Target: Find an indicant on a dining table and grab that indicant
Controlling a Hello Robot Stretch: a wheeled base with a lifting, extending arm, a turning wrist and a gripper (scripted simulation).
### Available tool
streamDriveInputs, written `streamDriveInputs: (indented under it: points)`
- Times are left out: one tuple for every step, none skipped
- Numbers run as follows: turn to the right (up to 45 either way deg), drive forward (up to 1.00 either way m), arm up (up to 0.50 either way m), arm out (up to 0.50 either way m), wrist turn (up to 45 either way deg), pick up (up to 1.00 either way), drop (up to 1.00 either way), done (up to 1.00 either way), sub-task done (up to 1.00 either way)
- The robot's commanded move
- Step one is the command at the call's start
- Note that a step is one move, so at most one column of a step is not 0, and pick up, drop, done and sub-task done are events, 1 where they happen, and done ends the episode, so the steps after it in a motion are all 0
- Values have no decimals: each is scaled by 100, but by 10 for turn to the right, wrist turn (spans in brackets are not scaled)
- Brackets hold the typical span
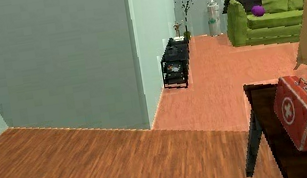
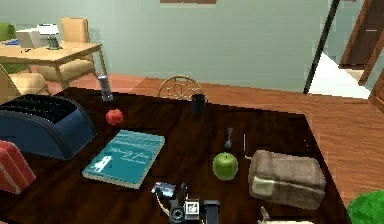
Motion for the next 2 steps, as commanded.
streamDriveInputs:
  points:
    - [0, 0, 0, 0, 0, 100, 0, 0, 0]
    - [0, 0, 10, 0, 0, 0, 0, 0, 0]
